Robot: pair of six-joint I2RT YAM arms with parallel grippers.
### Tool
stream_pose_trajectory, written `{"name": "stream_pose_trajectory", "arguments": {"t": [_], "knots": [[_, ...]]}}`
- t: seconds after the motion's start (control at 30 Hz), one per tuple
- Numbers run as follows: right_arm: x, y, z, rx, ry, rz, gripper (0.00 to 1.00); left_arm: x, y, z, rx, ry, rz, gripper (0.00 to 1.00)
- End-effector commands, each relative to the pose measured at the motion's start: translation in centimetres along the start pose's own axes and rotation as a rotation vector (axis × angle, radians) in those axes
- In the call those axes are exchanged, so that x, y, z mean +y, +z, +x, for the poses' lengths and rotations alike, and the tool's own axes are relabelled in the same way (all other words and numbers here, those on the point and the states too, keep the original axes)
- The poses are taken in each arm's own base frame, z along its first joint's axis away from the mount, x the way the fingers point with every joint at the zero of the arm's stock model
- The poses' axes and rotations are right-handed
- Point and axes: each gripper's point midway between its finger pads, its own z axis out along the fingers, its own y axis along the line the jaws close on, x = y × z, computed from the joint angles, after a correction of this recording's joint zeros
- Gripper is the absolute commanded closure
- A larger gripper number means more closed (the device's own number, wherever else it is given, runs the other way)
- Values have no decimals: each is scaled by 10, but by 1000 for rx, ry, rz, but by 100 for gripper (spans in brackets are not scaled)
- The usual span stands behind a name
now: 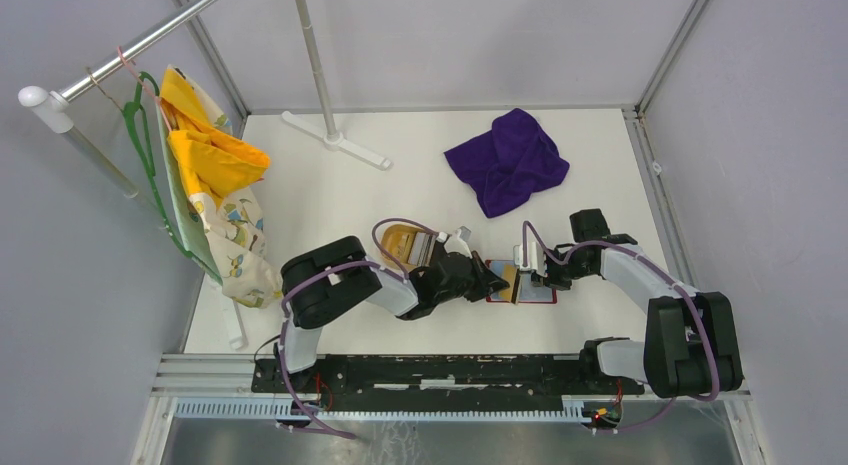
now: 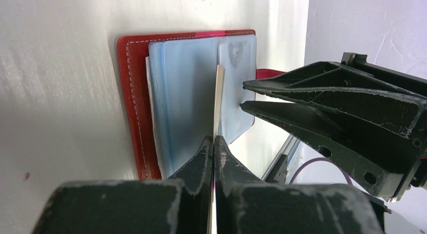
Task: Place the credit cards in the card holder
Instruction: Insert the credit card into the card holder.
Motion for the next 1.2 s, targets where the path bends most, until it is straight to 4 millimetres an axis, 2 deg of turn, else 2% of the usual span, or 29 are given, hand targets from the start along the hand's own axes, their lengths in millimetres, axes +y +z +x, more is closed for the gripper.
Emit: {"name": "stream_pose_trajectory", "arguments": {"t": [0.0,0.67,0.9,1.17], "knots": [[9,2,16,76,27,-35,72,-16,9,-5,-11,-55,49,98],[10,2,13,63,24,-40,72,-12,24,-10,-29,-104,101,98],[10,3,10,54,17,-43,72,-8,27,-8,-36,-103,109,98],[10,2,9,47,18,-44,72,3,31,2,-28,-99,87,98]]}}
